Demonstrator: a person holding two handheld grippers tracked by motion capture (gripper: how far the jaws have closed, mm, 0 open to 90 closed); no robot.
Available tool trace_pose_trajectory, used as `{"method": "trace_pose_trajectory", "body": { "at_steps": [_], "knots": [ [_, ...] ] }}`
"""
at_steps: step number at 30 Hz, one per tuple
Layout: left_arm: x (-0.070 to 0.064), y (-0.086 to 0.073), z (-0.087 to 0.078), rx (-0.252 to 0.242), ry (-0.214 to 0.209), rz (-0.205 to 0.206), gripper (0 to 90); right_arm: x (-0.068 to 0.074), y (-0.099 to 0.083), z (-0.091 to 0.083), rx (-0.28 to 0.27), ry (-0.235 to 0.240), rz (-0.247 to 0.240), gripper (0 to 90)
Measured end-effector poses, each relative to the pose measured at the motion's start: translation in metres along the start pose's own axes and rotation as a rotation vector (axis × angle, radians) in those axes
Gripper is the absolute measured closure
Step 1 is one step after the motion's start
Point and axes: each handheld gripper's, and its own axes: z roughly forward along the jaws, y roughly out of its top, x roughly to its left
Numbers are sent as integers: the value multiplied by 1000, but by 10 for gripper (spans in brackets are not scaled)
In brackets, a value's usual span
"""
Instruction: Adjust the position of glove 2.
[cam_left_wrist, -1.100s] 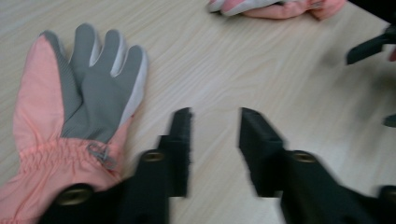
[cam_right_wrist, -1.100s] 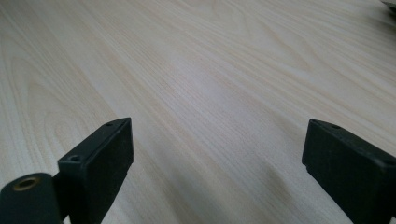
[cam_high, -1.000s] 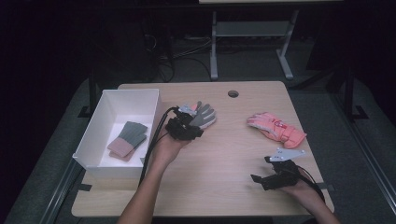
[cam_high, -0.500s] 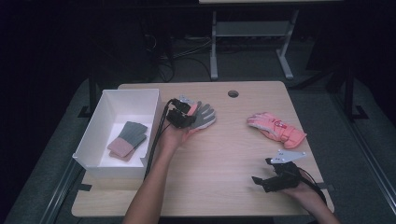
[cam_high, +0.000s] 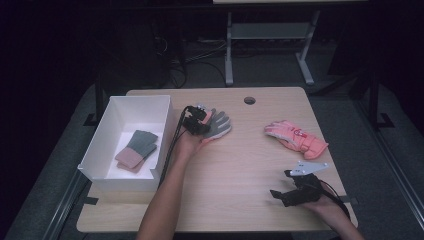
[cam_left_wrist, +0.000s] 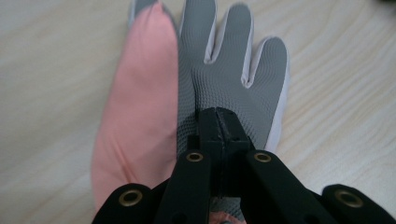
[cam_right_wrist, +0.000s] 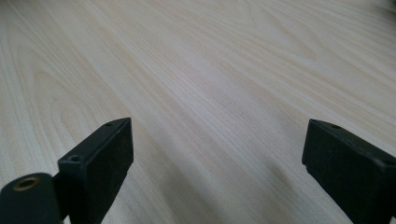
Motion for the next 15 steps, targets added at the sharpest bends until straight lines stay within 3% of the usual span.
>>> {"method": "trace_pose_trajectory", "body": {
  "at_steps": [4,8,11,15],
  "knots": [
    [-3,-1,0,-3,-28,-11,900,0,0,1,1,1,5,85],
    [-10,-2,-4,10,-60,6,900,1,1,1,-1,4,2,85],
    [-22,-7,-8,18,-111,19,900,1,1,1,-2,5,2,85],
    [-35,-12,-11,18,-131,45,900,1,1,1,-6,8,1,85]
  ]
}}
